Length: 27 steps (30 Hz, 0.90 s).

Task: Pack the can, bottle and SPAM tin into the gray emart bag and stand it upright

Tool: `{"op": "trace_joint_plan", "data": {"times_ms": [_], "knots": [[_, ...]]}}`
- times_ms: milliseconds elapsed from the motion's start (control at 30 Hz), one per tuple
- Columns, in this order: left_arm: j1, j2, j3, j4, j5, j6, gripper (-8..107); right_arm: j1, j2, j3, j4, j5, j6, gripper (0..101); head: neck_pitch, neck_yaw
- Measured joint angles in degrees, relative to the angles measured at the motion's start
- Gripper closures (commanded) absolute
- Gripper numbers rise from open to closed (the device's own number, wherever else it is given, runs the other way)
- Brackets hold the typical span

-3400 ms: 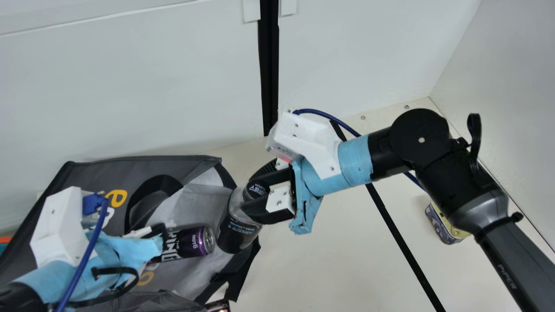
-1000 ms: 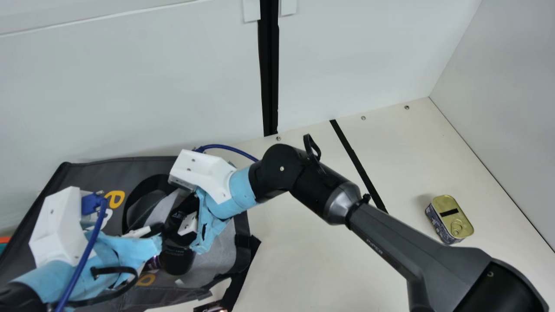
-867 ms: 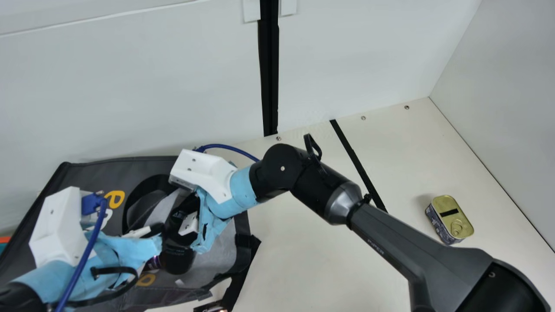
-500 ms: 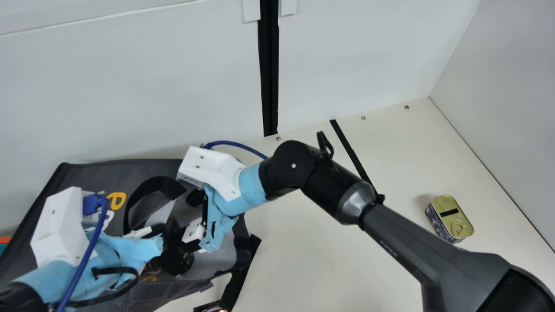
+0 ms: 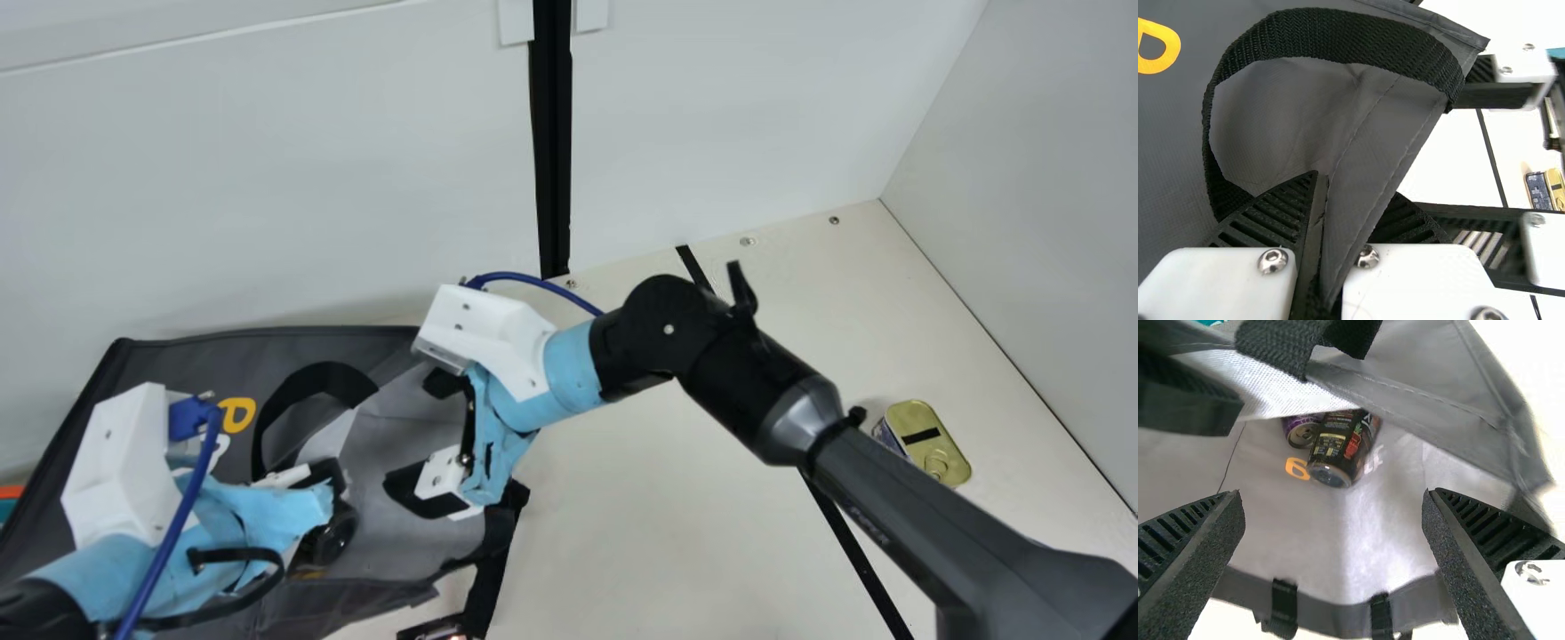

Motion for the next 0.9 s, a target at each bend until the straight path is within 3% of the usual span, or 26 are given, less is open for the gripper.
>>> {"op": "trace_joint_plan", "data": {"times_ms": [433, 900], "knots": [[0.00, 0.00, 0.00, 0.00, 0.00, 0.00, 107, -8.13, -5.20, 1.24, 0.85, 7.26, -4.28, 6, 0.00, -0.09], [0.00, 0.00, 0.00, 0.00, 0.00, 0.00, 107, -19.35, -7.63, -2.34, 1.37, 15.19, -6.18, 6, 0.00, 0.00]]}}
